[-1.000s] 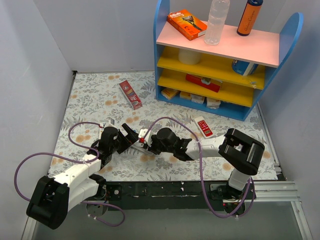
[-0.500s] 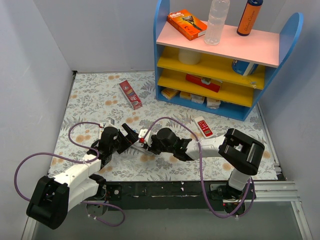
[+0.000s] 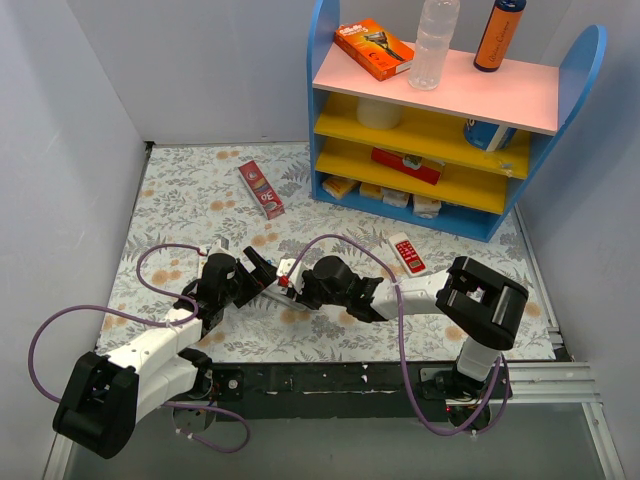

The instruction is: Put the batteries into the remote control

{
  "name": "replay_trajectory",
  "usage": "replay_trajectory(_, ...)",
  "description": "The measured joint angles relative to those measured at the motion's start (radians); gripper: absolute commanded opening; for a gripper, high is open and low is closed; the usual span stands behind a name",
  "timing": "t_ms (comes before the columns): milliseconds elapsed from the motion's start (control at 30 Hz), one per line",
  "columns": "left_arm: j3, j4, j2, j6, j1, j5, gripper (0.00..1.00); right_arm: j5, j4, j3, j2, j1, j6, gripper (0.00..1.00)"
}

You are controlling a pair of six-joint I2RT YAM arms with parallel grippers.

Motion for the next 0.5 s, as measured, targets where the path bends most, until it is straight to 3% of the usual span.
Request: replay_trajectory(500, 0.000, 0.000, 0.000, 0.002, 0.000, 0.000, 0.96, 0.000, -0.002, 0.000, 0.000, 0.000, 0.001, 0.39)
